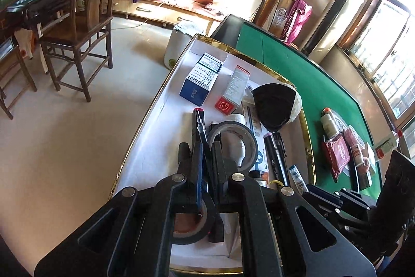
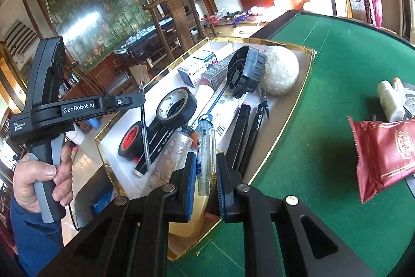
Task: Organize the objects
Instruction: 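Lower the pipette and pen into the tray and open both tools, then move the left tool to the red foil packet and grasp it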
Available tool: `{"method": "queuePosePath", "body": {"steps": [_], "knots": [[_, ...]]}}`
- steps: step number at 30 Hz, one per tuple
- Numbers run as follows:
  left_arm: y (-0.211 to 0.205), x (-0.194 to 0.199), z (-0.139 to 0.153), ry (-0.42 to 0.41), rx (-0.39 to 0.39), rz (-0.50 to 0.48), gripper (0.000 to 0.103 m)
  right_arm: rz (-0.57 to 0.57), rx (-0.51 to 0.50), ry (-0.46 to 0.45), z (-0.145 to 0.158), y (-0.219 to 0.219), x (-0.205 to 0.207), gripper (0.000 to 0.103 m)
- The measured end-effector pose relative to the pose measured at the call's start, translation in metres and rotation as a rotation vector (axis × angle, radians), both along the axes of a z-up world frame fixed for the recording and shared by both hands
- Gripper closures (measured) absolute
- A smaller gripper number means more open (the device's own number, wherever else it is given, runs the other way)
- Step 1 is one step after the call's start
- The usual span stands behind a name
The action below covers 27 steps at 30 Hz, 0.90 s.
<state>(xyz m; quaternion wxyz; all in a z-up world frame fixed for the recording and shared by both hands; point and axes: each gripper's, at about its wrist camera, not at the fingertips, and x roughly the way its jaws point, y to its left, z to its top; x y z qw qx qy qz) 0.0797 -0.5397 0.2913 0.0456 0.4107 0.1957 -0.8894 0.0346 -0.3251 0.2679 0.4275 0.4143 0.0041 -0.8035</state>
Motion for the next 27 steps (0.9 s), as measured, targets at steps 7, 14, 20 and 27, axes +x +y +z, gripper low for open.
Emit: {"method": "queuePosePath", "body": {"steps": [7,14,20,27], "knots": [[0.001,-0.009,-0.011,-0.026,-0.015,-0.002,0.097,-0.003,0.047,0.015,-0.010,-0.014,-0.001,0.090],[-0.004,-0.007,-0.013,-0.026,0.008,0.010,0.097,-0.006,0.064,0.017,-0.011,-0.016,0.000,0.089],[0.001,0.001,-0.003,-0.003,0.019,-0.001,0.067,0.009,0.061,0.010,-0.006,-0.014,0.001,0.076],[0.029,0.005,0.017,0.033,-0.010,-0.058,0.067,-0.004,-0.029,-0.022,0.005,0.014,0.003,0.067]]}}
